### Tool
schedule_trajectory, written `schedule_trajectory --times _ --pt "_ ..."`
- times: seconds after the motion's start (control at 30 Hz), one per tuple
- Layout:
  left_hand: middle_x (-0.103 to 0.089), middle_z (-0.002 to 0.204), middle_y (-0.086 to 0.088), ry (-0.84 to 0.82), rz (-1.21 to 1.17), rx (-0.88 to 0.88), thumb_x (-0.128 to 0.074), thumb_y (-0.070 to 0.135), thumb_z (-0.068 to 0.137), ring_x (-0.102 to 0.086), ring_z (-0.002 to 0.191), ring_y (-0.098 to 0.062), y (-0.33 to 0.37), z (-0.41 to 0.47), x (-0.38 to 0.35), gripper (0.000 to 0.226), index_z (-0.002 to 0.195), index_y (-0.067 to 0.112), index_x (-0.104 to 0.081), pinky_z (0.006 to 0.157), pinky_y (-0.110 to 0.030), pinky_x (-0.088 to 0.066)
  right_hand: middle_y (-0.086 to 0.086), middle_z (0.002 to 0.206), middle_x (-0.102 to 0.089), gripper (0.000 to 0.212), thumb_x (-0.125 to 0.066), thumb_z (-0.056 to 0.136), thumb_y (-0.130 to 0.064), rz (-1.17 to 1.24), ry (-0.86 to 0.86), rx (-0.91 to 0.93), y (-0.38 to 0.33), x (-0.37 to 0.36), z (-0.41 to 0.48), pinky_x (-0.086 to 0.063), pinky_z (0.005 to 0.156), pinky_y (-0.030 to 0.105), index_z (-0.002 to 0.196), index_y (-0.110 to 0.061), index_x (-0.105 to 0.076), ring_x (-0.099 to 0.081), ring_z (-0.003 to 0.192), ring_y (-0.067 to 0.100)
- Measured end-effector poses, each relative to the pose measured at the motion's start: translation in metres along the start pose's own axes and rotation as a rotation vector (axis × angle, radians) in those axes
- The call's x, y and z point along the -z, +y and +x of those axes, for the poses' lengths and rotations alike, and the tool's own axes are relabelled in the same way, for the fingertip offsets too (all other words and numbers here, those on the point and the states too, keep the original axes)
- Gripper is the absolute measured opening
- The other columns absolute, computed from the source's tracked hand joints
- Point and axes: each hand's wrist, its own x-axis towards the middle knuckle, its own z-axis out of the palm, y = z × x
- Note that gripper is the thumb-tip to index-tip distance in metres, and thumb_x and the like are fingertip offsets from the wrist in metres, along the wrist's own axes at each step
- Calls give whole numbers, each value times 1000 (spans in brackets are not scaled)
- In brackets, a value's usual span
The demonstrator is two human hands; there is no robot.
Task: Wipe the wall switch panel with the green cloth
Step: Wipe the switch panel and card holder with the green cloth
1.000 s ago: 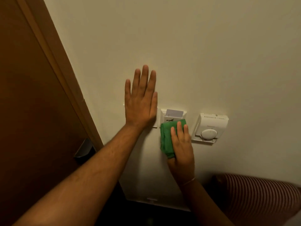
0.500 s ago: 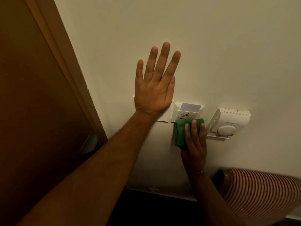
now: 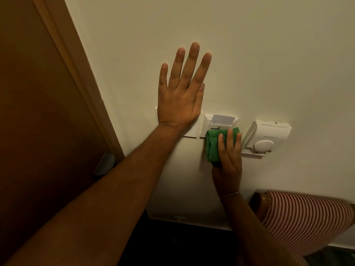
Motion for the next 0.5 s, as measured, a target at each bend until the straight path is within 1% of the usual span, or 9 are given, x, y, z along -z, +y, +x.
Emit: schedule_trajectory --times 0.03,0.13,0.23,0.3,0.37,0.4,0.47,0.5 --pt "13 187 2 0 -7 -4 -33 32 121 27 167 -17 0 0 2 73 173 33 19 138 -51 6 3 174 -14 70 -65 98 1 17 9 3 -2 1 4 -30 126 65 160 -10 -32 -8 165 31" --pt "27 181 8 7 -13 -42 -45 25 120 24 169 -16 -10 -1 7 80 175 34 13 138 -47 8 2 176 -14 60 -54 105 -6 13 35 14 -4 1 12 -23 131 56 161 -10 -32 -13 164 37" --pt "28 180 10 5 11 -99 -51 17 118 23 169 -14 -24 1 11 86 176 34 10 139 -44 9 4 176 -13 55 -48 107 -8 -13 -1 25 1 -1 6 -26 129 59 160 -7 -32 -10 164 35" --pt "28 180 10 3 12 -100 -52 16 117 23 169 -14 -26 2 12 88 176 34 10 139 -43 10 10 172 -18 53 -51 106 -4 -43 -27 25 7 -2 -1 -30 126 63 157 -4 -35 -7 165 31" --pt "19 185 7 12 12 -88 -53 16 116 22 169 -14 -25 0 10 85 178 30 4 139 -44 10 13 169 -23 61 -62 99 4 -49 -41 14 10 -2 -7 -33 123 66 155 -1 -39 -5 165 28" --pt "10 188 3 18 10 -77 -53 16 116 21 169 -13 -24 -1 9 82 179 25 -3 139 -44 10 12 169 -23 57 -60 102 -1 -42 -43 13 9 -2 -7 -34 122 67 155 -1 -39 -4 165 28" --pt "-6 184 -6 25 -12 -52 -54 16 116 20 169 -13 -26 0 8 72 177 21 -17 139 -44 10 8 171 -20 47 -43 114 -21 -8 -25 6 4 -1 -1 -31 124 66 156 -3 -35 -5 165 28" --pt "-10 182 -8 31 -26 -43 -54 16 115 19 169 -12 -27 0 8 70 176 21 -20 139 -44 9 7 172 -18 48 -38 116 -29 11 -8 2 1 0 3 -28 127 63 157 -4 -34 -6 165 29"
